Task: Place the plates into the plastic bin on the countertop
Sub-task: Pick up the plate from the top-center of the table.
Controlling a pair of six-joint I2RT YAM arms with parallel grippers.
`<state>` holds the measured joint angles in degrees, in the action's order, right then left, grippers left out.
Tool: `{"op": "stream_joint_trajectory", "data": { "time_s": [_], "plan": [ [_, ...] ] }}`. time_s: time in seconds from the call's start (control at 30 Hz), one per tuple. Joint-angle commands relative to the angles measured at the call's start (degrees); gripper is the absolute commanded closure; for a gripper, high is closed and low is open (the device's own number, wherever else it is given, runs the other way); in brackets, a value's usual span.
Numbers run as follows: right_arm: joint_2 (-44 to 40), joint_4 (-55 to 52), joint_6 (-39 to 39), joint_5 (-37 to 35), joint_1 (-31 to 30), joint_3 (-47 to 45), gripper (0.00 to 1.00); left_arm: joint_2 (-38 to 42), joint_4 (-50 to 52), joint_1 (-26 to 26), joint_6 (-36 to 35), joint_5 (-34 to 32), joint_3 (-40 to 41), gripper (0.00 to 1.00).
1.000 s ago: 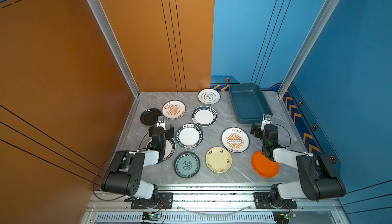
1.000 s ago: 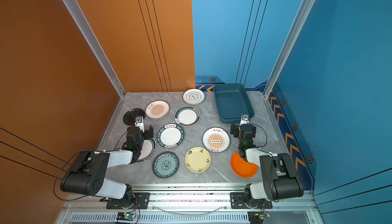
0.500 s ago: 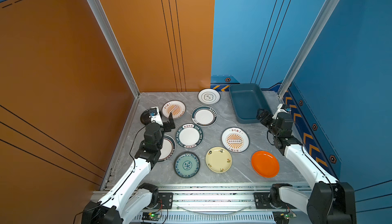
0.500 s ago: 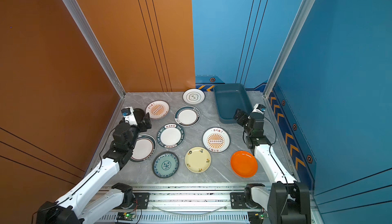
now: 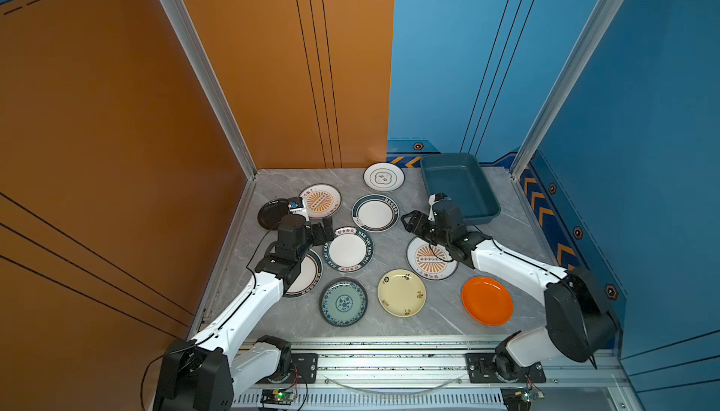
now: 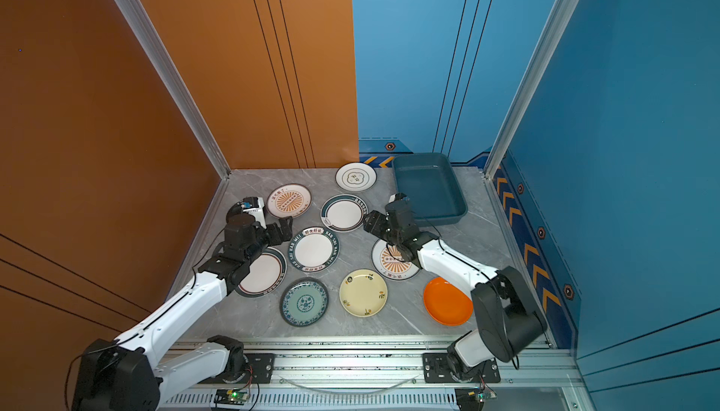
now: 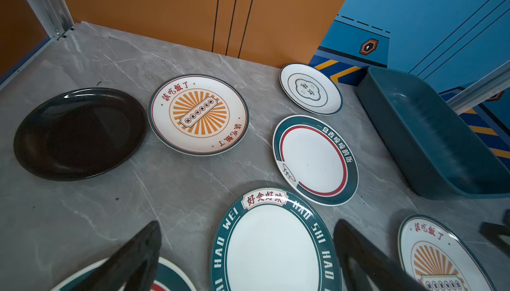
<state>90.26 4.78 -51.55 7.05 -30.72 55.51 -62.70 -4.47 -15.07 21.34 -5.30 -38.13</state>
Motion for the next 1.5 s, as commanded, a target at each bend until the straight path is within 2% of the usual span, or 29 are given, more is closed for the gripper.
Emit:
{"op": "stream_joint_trajectory", "data": {
  "time_s": [0.0, 0.07, 0.4, 0.67, 1.07, 1.23, 1.47],
  "plan": [
    [6.9, 1.1, -4.1, 0.5, 0.0, 4.5, 0.3, 0.4, 0.3, -0.5, 1.2, 1.3, 0.1, 0.02],
    [11.0, 2.5, -5.4, 1.7, 0.1, 6.7, 0.33, 1.0, 0.3, -0.6, 1.2, 1.3, 0.7, 0.02],
    [24.3, 1.1, -7.3, -2.0, -0.3, 14.6, 0.39, 3.3, 1.4, -0.7, 0.8, 1.1, 2.0, 0.02],
    [28.2, -1.1, -8.2, -4.5, -0.3, 17.8, 0.39, 3.0, 2.0, -0.6, -0.1, 1.2, 1.3, 0.02],
    [35.6, 0.2, -10.1, -3.6, -0.2, 22.7, 0.42, 2.0, 2.1, -0.5, -0.6, 1.2, 1.0, 0.02],
    [36.3, 2.0, -10.8, -2.5, 0.0, 22.7, 0.52, 1.4, 1.9, -0.5, -0.6, 1.3, 0.8, 0.02],
    [37.4, 6.4, -12.0, -0.4, 0.5, 21.1, 0.74, 1.2, 1.9, -0.5, -0.8, 1.3, 1.0, 0.02]
  ]
}}
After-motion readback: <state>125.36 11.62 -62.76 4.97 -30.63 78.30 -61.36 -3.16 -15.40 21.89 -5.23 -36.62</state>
